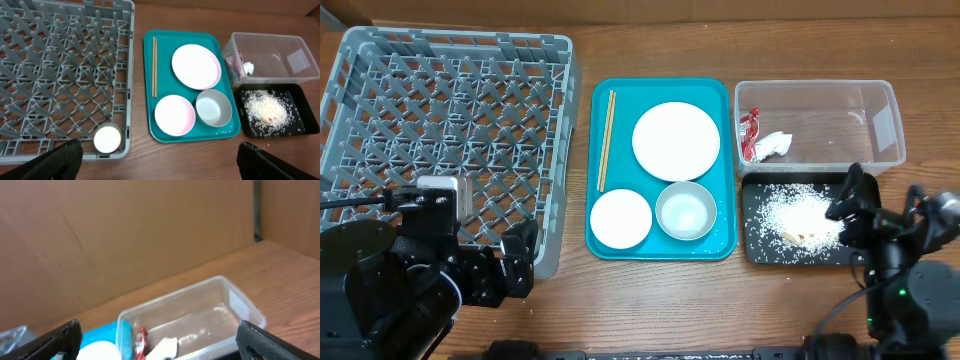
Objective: Sort waste into correct bins and load items into the dishwasher
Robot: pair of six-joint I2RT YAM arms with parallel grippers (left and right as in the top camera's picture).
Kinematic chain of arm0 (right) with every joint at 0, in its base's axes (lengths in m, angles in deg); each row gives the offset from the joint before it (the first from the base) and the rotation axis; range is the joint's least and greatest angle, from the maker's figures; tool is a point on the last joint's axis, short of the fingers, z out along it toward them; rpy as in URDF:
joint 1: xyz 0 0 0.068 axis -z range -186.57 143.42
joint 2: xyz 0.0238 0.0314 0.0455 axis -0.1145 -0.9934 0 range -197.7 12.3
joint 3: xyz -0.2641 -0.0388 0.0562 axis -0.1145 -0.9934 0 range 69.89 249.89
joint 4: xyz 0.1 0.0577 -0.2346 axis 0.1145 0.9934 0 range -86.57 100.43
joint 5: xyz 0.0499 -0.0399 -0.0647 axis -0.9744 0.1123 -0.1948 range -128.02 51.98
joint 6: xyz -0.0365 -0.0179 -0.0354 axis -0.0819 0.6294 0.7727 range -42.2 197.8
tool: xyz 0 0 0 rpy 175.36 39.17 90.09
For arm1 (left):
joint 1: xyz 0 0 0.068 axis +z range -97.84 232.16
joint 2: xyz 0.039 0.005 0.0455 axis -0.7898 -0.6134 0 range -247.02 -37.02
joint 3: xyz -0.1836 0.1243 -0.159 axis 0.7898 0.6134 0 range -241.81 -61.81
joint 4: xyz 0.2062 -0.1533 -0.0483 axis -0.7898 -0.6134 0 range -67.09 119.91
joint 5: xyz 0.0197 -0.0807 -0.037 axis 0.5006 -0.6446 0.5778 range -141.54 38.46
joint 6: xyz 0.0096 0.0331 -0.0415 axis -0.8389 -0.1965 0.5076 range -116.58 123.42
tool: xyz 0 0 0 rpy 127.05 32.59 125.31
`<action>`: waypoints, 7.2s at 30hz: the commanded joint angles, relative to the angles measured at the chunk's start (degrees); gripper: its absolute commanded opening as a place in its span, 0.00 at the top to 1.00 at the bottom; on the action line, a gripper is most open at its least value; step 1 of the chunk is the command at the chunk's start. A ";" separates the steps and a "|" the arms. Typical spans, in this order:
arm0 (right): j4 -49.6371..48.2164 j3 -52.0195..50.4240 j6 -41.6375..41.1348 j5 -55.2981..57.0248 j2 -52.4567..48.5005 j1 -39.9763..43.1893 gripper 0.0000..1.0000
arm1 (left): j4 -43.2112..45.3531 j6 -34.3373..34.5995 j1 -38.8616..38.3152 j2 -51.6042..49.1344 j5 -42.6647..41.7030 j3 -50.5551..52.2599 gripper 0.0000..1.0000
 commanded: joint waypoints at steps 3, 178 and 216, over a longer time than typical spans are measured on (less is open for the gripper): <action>-6.36 -13.60 2.64 -12.17 8.98 7.13 0.00 | 0.28 -0.87 -0.31 -0.09 -0.04 -0.11 0.00; -23.17 -37.44 2.60 -1.62 21.49 0.04 0.00 | 52.96 9.40 -20.98 -60.41 21.46 21.22 0.53; -23.17 -37.44 2.60 -1.62 21.49 0.04 0.00 | 49.44 9.42 -20.70 -66.36 17.94 16.57 0.59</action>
